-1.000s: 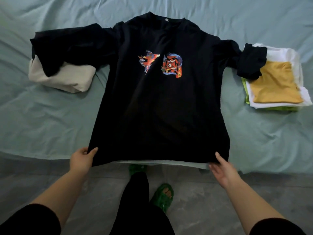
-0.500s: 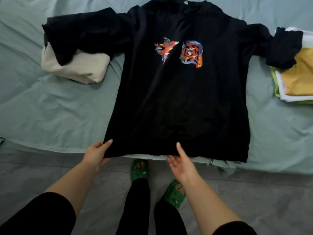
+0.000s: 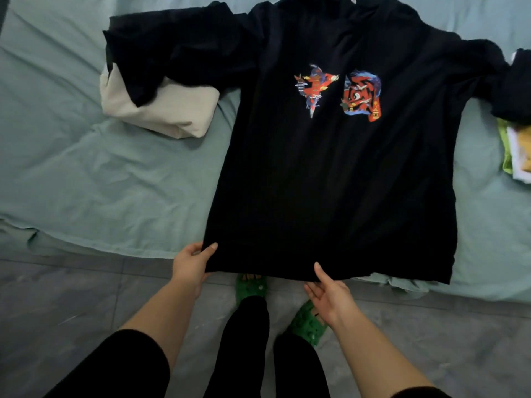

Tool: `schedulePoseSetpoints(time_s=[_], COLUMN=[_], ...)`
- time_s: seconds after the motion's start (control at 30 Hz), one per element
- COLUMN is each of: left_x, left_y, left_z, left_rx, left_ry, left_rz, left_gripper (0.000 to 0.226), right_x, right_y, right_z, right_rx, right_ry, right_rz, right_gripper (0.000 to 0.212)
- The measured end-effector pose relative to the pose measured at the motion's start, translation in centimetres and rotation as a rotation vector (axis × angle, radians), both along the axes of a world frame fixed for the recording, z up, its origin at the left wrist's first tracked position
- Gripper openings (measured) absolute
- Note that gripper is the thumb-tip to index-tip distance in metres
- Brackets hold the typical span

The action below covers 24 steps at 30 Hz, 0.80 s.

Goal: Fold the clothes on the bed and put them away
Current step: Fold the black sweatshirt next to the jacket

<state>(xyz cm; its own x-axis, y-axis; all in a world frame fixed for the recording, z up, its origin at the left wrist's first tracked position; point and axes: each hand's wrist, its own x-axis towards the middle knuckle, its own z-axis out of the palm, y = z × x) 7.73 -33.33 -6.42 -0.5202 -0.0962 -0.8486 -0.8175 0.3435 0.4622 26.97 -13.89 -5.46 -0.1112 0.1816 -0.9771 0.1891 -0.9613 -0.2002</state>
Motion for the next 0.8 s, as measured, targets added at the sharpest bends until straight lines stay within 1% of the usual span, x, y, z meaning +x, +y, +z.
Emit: schedulePoseSetpoints(time_s=[0.07,0.13,0.2,0.3,0.37,0.47,0.6,0.73,0.8], left_x=[0.4,1.5,3.1,6.5,8.9,11.8,15.4,19.0,20.3], left_y=[0.3,0.8,1.4,2.8,4.6,8.5,14.3,19.1,20.9], left_z=[0.6,1.6,2.4,3.0,3.0,2.8,3.0,3.4,3.3], left_rx=[-0.004,0.047,0.127,0.229,0.288,0.342,0.394,0.399,0.388], left_ry=[-0.023,-0.033,-0.078,-0.205,-0.308,-0.398,-0.395,-0.406,-0.407], left_rz=[0.032,0.101,0.164,0.284,0.332,0.290,0.344,0.308,0.276], left_gripper=[0.039,0.041,0.042,0.062,0.063,0.073,0.084,0.071,0.075], right_x=[-0.1,0.5,2.0,5.0,7.2,10.2,12.7,14.3,14.5], right_y=[0.4,1.2,2.6,5.7,7.9,11.3,15.4,18.6,19.8], right_z=[0.7,1.4,1.9,2.8,3.0,2.9,3.2,2.6,2.0], right_rx=[-0.020,-0.036,-0.017,0.032,0.061,0.101,0.118,0.159,0.151], right_ry=[-0.008,-0.003,0.006,0.006,-0.012,-0.049,-0.071,-0.081,-0.086], right_rz=[0.000,-0.028,-0.057,-0.090,-0.101,-0.124,-0.176,-0.189,-0.234], right_gripper=[0.040,0.045,0.044,0.043,0.048,0.050,0.050,0.046,0.044])
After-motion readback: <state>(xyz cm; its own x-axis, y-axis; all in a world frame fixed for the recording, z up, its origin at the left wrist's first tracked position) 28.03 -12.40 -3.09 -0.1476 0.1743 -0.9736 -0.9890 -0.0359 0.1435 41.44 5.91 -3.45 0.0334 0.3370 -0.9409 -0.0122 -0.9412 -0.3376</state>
